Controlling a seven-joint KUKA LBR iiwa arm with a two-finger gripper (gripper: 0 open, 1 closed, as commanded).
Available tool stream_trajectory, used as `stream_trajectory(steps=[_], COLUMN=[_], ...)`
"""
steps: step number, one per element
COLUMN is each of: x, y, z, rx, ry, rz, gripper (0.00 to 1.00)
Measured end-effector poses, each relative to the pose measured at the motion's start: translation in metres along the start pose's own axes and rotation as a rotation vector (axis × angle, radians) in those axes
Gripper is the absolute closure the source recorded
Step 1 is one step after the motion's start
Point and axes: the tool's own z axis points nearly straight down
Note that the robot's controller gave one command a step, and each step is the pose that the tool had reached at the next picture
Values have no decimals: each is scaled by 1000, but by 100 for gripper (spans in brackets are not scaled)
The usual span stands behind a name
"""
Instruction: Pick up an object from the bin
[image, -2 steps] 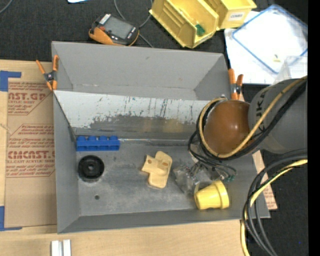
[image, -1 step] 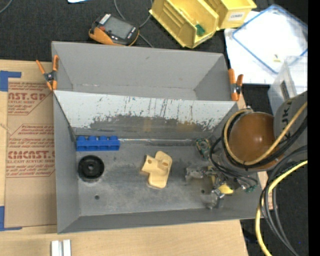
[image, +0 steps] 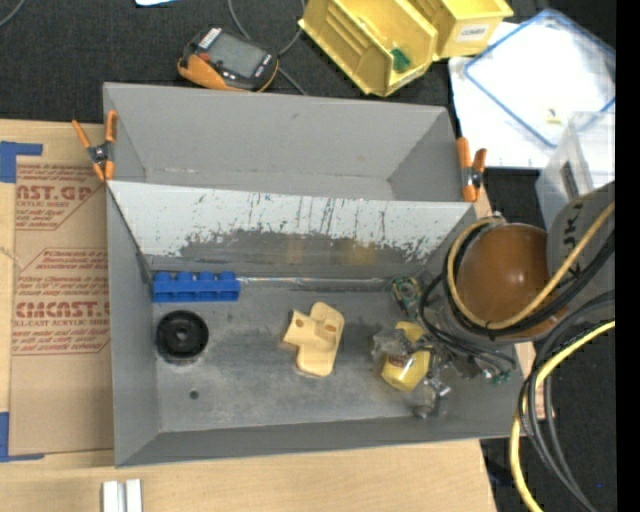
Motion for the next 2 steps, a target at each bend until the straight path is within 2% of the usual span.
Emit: stream_trajectory(steps=[1,2], x=[-12,-12], y=[-68,-68], z=[2,1], rx=[-2,-2], ry=[-6,-6], rz=[-5,-5], gripper=[100,100])
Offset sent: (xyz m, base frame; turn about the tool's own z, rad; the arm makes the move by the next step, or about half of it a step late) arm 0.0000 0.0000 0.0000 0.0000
